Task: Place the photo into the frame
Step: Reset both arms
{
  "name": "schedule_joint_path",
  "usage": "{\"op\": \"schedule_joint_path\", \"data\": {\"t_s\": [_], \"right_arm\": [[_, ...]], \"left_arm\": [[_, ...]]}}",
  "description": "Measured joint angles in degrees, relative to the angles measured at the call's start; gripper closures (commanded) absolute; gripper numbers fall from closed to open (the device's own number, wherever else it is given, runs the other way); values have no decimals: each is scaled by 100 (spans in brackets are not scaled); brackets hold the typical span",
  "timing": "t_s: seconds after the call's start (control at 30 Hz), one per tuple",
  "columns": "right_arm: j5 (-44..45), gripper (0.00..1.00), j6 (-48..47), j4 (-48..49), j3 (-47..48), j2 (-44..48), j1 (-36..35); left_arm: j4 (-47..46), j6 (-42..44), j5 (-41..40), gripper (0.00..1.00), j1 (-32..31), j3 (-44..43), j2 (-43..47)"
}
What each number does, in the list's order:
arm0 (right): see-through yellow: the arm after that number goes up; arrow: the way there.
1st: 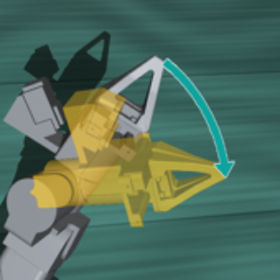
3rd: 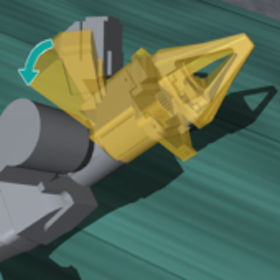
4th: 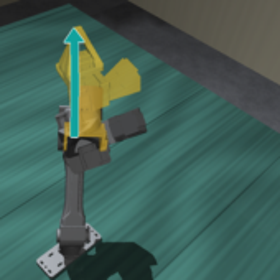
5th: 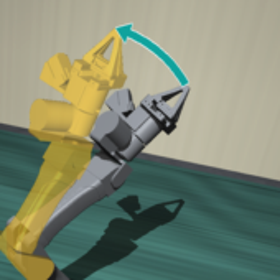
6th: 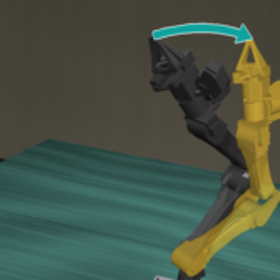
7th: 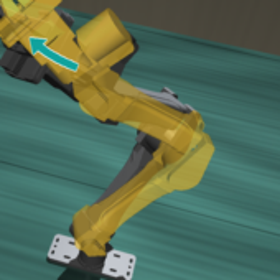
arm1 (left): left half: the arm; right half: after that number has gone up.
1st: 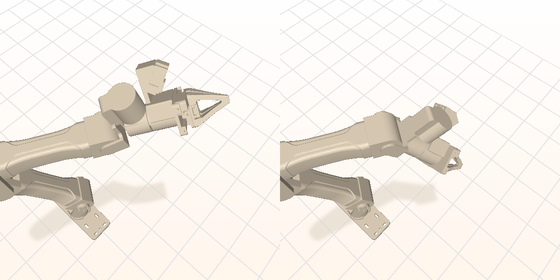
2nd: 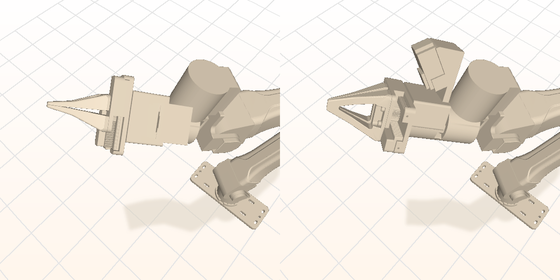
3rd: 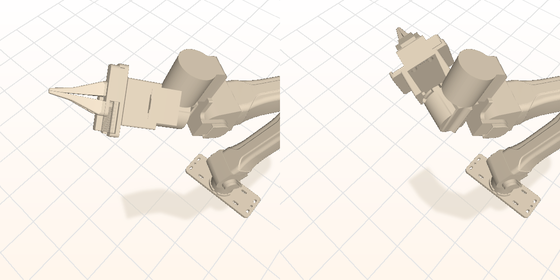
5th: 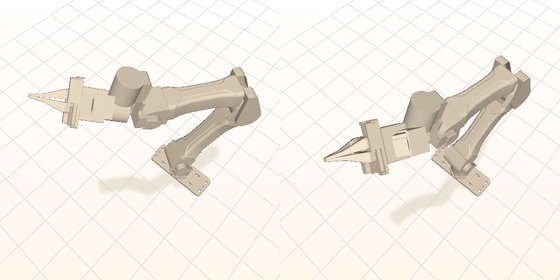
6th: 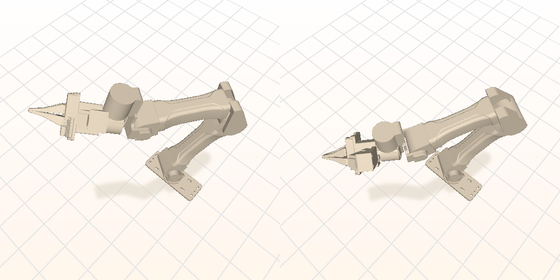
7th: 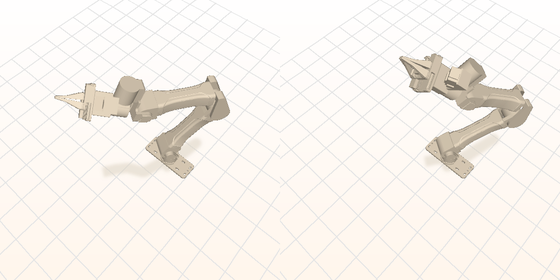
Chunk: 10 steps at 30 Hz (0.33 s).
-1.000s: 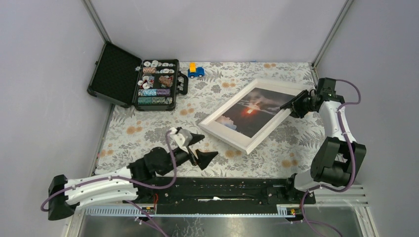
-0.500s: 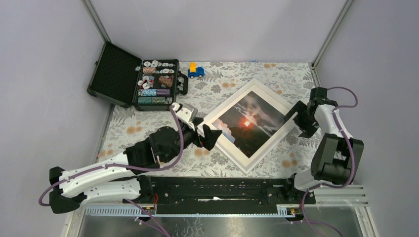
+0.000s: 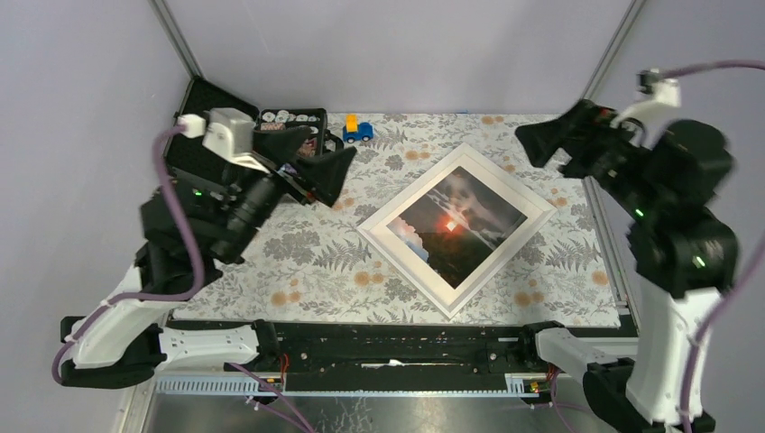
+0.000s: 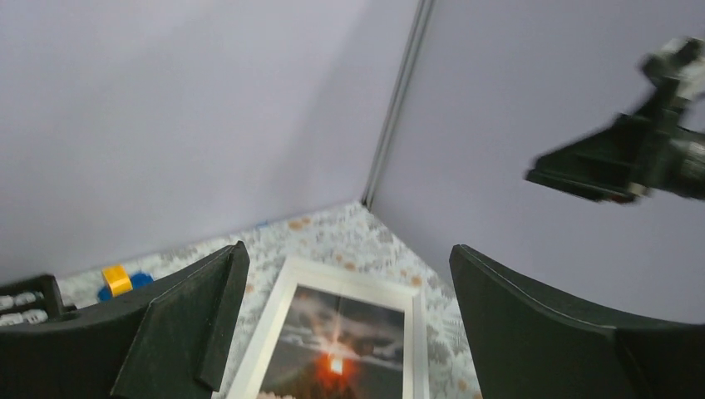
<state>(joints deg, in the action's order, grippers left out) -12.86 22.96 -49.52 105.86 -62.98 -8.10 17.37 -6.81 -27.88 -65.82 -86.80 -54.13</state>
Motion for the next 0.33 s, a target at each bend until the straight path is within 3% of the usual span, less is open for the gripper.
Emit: {"op": "schedule_joint_path", "data": {"t_s": [0.17, 0.33], "right_arm": [[-122, 0, -85, 111, 962, 553, 0], [487, 0, -87, 409, 885, 1187, 0]], "left_arm": [[116, 317, -118, 1, 0, -761, -59], [149, 542, -216, 1, 0, -1008, -33]]}}
